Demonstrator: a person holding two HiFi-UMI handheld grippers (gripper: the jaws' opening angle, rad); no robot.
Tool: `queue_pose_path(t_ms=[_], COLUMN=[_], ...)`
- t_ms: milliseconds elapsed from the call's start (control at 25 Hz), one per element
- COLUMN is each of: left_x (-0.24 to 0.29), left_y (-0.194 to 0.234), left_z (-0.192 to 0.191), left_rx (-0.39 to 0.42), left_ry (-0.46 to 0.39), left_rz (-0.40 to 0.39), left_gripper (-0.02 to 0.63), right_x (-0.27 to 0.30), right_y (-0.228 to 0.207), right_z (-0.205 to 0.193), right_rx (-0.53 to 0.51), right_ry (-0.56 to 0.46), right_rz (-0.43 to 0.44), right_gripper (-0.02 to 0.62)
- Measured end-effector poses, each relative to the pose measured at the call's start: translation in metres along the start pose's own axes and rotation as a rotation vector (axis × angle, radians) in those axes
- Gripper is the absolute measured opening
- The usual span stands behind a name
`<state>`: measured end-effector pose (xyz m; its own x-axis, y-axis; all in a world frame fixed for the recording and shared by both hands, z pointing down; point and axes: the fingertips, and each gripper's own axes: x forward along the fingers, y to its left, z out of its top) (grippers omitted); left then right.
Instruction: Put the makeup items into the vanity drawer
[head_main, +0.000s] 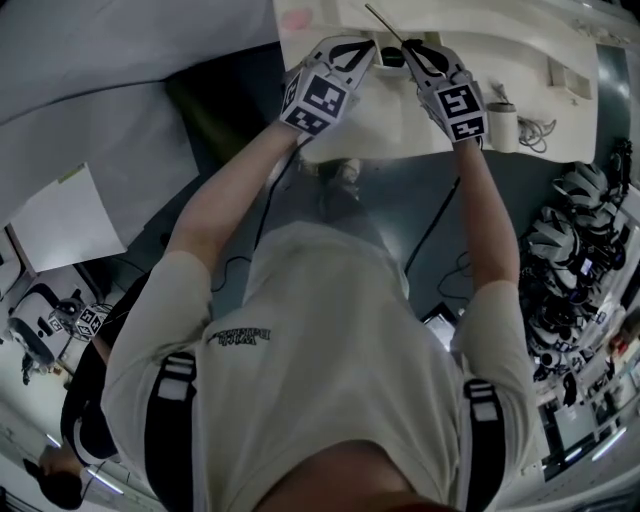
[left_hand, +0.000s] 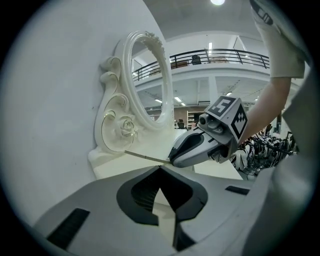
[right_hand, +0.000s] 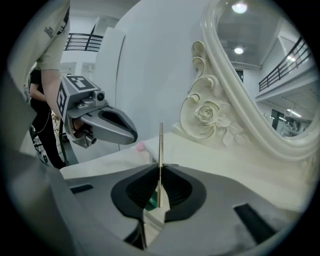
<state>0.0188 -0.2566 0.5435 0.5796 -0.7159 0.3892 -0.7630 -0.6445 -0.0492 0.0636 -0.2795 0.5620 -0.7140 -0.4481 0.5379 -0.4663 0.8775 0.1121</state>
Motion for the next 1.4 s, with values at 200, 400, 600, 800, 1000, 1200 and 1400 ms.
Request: queue_pose_path(t_ms=[200,400,600,800,1000,1200,1400], left_x=[0.005,0.010,0.008,0.005,0.003,-0.004,-0.020], left_y=[0.000,-0.001,-0.002,-0.003,-0.004,0.002,0.007], left_z=[-0.015,-0.026,-0.029,-0.032,-0.028,-0.021,0.008], left_rx=[-0.031,-0.046,-0.054,-0.061,-0.063,-0.087,-0.071], left_ry=[0.029,0.056,0.065,0.075,0.066,0.044,0.008], left_rz=[0.002,0.005,0.011,0.019,0.020,0.039,0.058], left_gripper=[0.014,0.012,0.012,0.014,0.012,0.012,0.012], right_x=[0.002,0.002,0.000,-0.001,-0.003,-0.012,-0.031], right_y=[0.001,0.005,0.009,0.012,0.014,0.015,0.016], right_z=[-0.022,-0.029,-0.029,-0.030,-0.026,-0.007,0.024], right_rx=[0.006,0.024,0.032,0.054,0.057,0.062,0.062], right_ry=[0.083,0.099,0.091,0.086,0.075,0.037,-0.019], right_rz=[-0.001,-0.001,-0.003,-0.005,-0.012,-0.025,-0.043], right_gripper=[0.051,0.064,0.063,0.063,0.063,0.044,0.044])
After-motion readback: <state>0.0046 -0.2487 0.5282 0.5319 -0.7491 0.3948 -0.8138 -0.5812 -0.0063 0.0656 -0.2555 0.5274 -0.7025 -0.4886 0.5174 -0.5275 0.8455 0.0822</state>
